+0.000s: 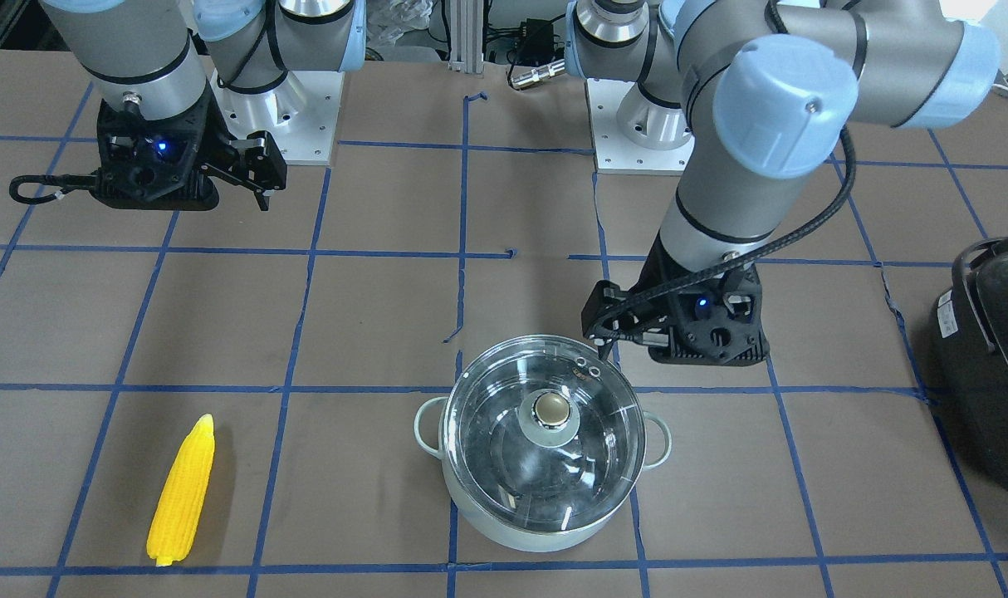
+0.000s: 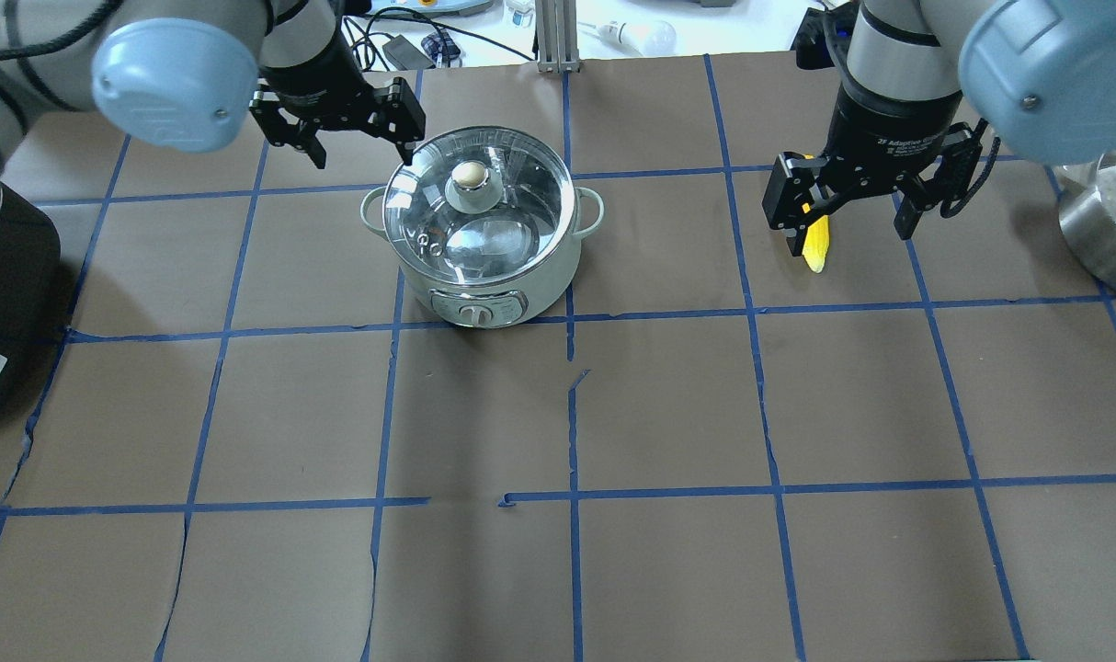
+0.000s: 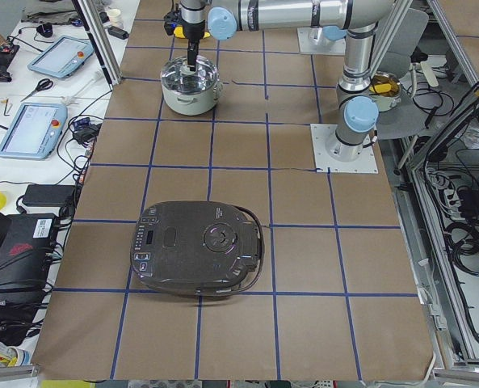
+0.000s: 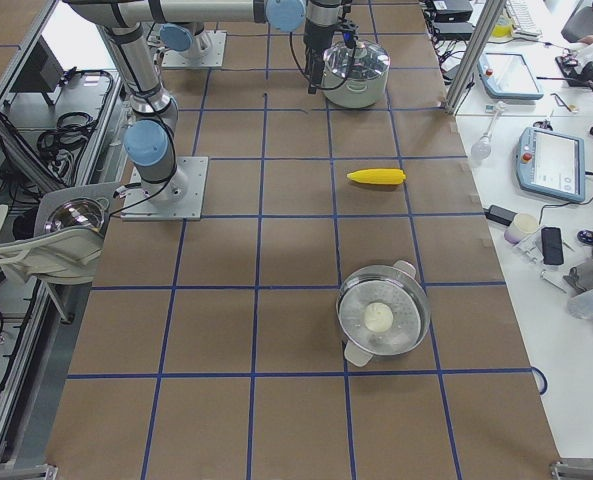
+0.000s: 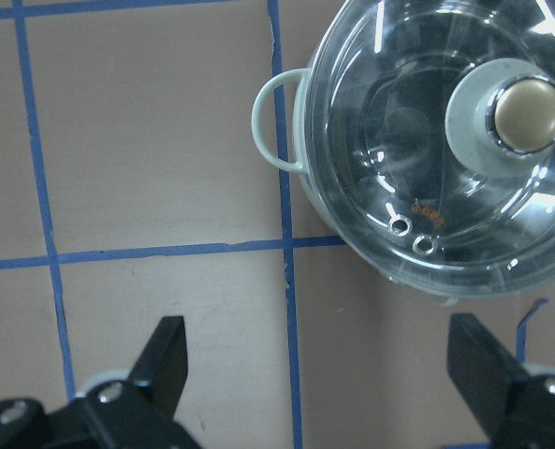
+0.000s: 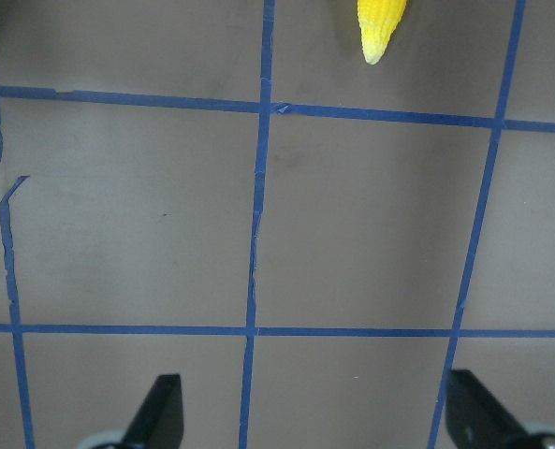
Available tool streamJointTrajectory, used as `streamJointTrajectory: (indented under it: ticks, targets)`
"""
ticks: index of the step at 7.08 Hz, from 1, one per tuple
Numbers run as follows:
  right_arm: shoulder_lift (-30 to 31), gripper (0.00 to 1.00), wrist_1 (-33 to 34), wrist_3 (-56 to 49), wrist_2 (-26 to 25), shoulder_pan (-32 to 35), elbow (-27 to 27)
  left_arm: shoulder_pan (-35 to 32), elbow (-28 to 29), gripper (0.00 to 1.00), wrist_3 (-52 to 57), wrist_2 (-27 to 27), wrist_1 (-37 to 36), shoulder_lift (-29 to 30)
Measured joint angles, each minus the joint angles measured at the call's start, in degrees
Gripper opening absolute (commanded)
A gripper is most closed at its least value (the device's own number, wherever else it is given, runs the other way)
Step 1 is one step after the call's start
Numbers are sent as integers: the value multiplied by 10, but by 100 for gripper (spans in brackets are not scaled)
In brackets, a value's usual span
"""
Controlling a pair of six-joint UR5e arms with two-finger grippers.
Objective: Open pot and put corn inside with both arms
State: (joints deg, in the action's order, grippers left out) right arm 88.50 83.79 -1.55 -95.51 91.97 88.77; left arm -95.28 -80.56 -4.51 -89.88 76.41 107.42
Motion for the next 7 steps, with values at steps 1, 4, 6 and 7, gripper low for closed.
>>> streamJointTrajectory:
  ticks: [1, 4, 6, 7]
  targets:
    - [4, 100, 1, 1, 1, 0, -5, -20, 31, 100, -21, 0, -2, 33]
    - [5, 100, 23, 4, 3, 0, -9, -55, 68, 100, -67, 0, -20, 99]
    - [4, 100, 14, 32, 1, 0, -1, -68, 64, 100, -87, 1, -25, 112]
    - [3, 100, -13, 65, 1, 2, 2, -70, 61, 71, -89, 0, -26, 117]
